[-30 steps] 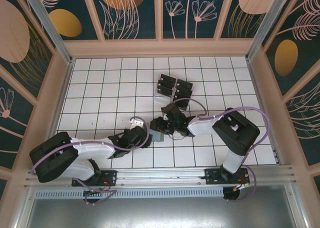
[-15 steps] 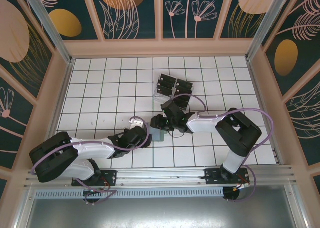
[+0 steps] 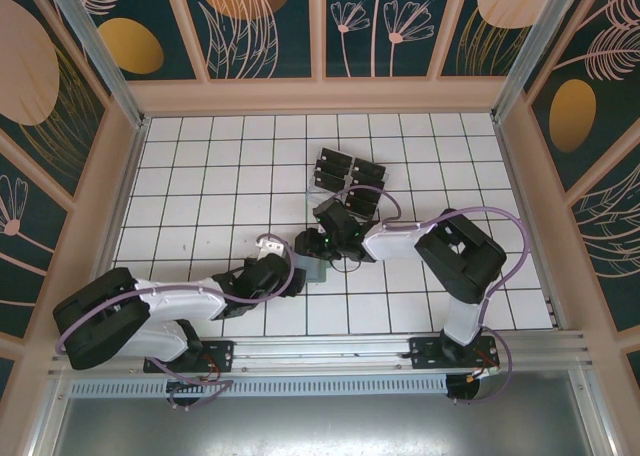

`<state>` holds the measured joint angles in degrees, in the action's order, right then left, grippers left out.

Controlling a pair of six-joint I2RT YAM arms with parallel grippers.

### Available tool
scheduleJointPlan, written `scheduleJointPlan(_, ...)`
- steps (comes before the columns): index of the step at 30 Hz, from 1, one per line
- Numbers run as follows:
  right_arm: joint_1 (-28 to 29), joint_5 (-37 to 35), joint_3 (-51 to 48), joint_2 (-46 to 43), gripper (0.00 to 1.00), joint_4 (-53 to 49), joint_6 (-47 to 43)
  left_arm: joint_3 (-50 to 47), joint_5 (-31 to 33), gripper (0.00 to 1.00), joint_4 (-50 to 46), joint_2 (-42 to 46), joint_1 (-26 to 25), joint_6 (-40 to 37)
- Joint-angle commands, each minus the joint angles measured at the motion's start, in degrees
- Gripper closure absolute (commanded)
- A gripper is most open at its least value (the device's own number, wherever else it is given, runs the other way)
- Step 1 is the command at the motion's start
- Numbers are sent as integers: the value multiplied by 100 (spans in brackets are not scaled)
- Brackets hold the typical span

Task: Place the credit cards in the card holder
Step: Flip over the card slot on the card holder.

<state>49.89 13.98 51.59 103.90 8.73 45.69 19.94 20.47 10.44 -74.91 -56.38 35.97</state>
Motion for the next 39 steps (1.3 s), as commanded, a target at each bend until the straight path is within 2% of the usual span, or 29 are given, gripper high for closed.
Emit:
scheduleJointPlan(1,83,105,61,178,59,-90,-9,-53,185,2,-239,276,-16,104)
scheduleJointPlan(5,107,158,5,175,59,1,67,7,282,2,-322,340,-20,73)
scheduleJointPlan(16,113,221,-124,64,59,172,216,124,258,2,-96,-239,-16,27)
scheduleJointPlan(23,72,204,-138,-90,58,177,213,-41,602,7,-379,-283,-20,475)
scheduleJointPlan(32,-66,-128,-272,-790,57,18,276,-244,769,12,-446,-242,-18,903)
scheduleJointPlan(39,-36,-60,-292,-697,57,80,352,-311,773,12,-380,-191,-19,969)
